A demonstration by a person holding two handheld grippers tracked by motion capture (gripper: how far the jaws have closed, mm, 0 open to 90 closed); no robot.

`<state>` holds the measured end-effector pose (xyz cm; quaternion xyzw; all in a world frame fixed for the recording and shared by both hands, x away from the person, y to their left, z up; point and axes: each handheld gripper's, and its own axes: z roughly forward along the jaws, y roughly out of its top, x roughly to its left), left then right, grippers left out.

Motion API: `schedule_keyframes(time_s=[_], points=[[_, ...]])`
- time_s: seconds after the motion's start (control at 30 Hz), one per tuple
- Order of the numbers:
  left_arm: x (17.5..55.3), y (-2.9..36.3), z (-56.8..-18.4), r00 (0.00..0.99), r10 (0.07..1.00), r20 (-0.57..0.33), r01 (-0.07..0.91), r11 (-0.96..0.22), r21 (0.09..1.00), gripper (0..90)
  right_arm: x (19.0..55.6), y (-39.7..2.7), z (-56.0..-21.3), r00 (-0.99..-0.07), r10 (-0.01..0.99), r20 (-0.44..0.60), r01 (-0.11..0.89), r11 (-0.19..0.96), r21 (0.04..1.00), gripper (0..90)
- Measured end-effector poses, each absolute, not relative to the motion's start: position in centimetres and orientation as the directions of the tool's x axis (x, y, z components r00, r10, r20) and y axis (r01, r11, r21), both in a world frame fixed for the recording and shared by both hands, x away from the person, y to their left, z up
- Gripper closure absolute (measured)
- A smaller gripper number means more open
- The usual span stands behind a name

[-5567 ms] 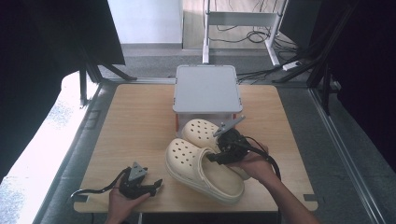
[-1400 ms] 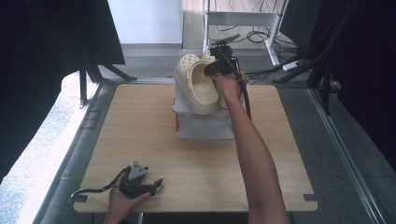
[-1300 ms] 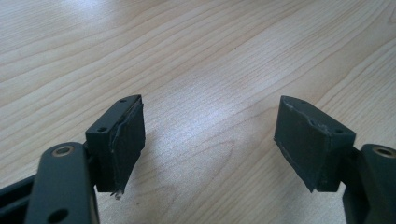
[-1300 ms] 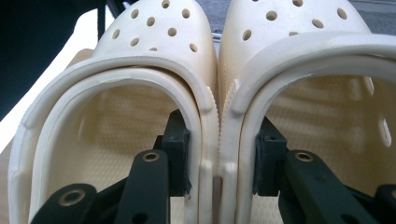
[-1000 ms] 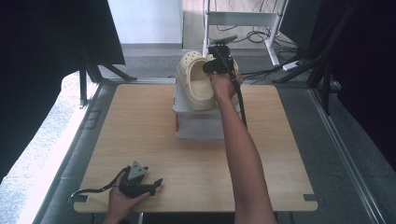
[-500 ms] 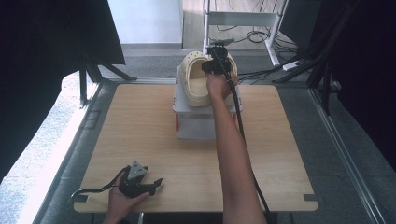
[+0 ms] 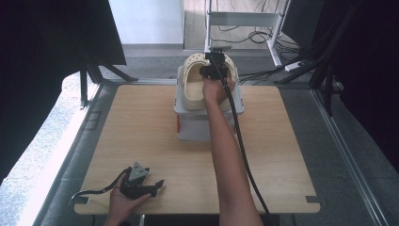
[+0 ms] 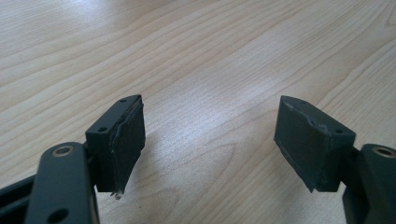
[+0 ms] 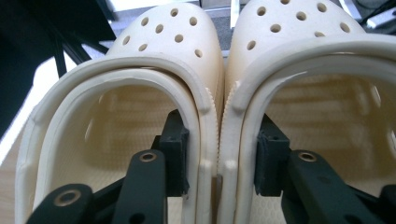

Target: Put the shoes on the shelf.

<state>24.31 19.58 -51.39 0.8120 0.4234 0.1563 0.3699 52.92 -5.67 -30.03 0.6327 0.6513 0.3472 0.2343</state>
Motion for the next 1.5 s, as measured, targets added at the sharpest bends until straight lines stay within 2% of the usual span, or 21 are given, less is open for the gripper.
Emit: schedule_keyframes(time_s=[0.23, 0.47, 0.93, 1.5], points=[[24.3, 19.5, -51.4, 0.594, 0.802, -0.062, 0.574, -0.368, 0.731, 25.1, 52.8, -6.0, -30.0, -0.173, 0.975, 0.142, 0.685, 0.015, 0.729, 45.4], [24.4, 19.5, -51.4, 0.59, 0.805, -0.064, 0.576, -0.364, 0.732, 25.0, 51.9, -6.3, -29.7, -0.249, 0.961, 0.119, 0.683, 0.088, 0.725, 38.7], [24.5, 19.5, -51.5, 0.583, 0.811, -0.059, 0.582, -0.365, 0.727, 25.1, 49.2, -7.9, -27.5, -0.395, 0.913, 0.103, 0.616, 0.18, 0.767, 39.0], [24.3, 19.5, -51.4, 0.58, 0.813, -0.047, 0.576, -0.368, 0.73, 25.0, 45.4, -11.0, -28.2, -0.572, 0.814, 0.101, 0.534, 0.276, 0.799, 46.7]])
